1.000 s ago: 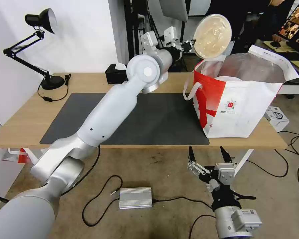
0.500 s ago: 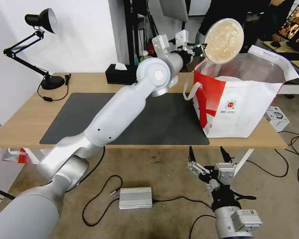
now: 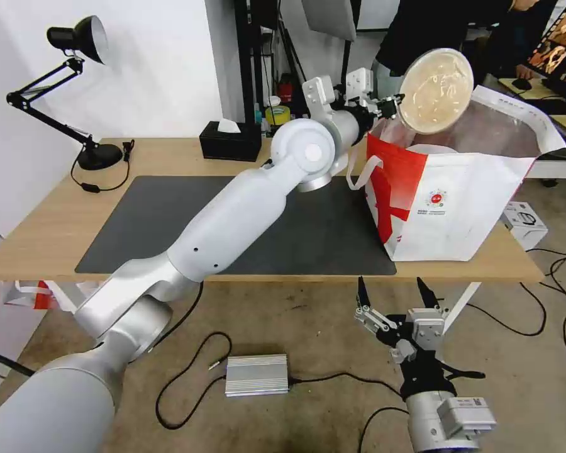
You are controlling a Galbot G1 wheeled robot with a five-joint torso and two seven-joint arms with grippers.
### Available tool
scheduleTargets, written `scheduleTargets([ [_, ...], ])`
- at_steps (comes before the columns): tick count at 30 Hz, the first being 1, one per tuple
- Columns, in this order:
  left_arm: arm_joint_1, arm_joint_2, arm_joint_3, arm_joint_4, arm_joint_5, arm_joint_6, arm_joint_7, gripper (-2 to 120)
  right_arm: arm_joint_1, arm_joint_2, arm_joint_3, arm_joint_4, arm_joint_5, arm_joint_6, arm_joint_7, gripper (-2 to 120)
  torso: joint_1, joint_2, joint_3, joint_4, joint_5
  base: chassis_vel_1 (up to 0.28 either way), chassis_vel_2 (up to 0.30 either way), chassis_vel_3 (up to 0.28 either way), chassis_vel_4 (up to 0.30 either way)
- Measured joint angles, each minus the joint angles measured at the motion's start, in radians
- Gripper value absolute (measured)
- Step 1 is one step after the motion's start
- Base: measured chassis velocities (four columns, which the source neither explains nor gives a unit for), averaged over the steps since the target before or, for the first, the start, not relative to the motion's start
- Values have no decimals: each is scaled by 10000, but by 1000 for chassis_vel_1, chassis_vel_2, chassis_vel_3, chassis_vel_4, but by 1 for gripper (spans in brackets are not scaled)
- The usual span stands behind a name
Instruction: Pick up the trash from the table and place it into the takeout bag.
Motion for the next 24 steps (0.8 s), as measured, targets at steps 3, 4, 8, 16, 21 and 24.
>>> scheduleTargets([
  [3,32,-17,130,3,5,-5,3,0,0,0,0,0,0,0,0,100,0,0,0,0,0,0,0,0,0],
  [4,42,-32,206,12,9,-7,6,0,0,0,0,0,0,0,0,100,0,0,0,0,0,0,0,0,0],
  [8,47,-48,288,58,14,-12,6,0,0,-1,0,0,0,0,0,100,2,0,0,0,0,0,0,0,0],
  [16,134,-47,529,243,75,-56,15,0,0,0,0,0,0,0,0,100,2,0,0,0,0,0,0,0,0],
  [21,210,-46,633,330,173,-104,64,0,0,0,0,0,0,0,0,100,1,0,0,0,-1,0,0,0,0],
  [24,211,-79,637,414,203,-111,68,0,0,-1,0,0,0,0,0,100,2,0,0,0,-1,0,0,0,0],
])
